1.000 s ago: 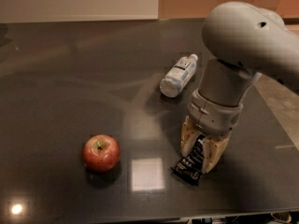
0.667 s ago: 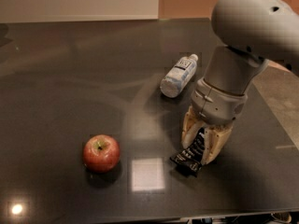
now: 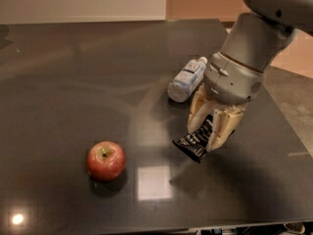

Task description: Pick rxbar chocolate

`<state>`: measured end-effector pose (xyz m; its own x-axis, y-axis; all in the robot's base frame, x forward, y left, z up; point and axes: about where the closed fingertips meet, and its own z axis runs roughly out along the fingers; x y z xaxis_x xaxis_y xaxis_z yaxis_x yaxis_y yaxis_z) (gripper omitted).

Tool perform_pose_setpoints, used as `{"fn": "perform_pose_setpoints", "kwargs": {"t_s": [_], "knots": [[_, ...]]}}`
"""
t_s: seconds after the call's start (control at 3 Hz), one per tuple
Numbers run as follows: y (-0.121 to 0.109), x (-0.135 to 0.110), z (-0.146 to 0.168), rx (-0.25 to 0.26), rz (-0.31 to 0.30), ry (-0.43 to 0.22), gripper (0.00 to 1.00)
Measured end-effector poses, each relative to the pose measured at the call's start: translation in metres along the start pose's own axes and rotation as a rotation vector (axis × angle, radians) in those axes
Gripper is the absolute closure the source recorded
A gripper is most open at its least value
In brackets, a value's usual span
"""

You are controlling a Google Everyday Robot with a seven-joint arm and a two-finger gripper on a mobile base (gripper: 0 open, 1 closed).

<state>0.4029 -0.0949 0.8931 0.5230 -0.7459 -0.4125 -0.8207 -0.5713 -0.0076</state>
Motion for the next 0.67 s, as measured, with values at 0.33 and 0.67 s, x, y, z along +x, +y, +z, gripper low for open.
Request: {"fn": "perform_pose_setpoints", "kwargs": {"t_s": [0.33,0.67], "knots": [[-0.013,-0.009,-0.022,0.051,0.002,-0.018,1.00],[-0.034,-0.024,-0.058,0.141,-0.025,-0.039,1.00]]}}
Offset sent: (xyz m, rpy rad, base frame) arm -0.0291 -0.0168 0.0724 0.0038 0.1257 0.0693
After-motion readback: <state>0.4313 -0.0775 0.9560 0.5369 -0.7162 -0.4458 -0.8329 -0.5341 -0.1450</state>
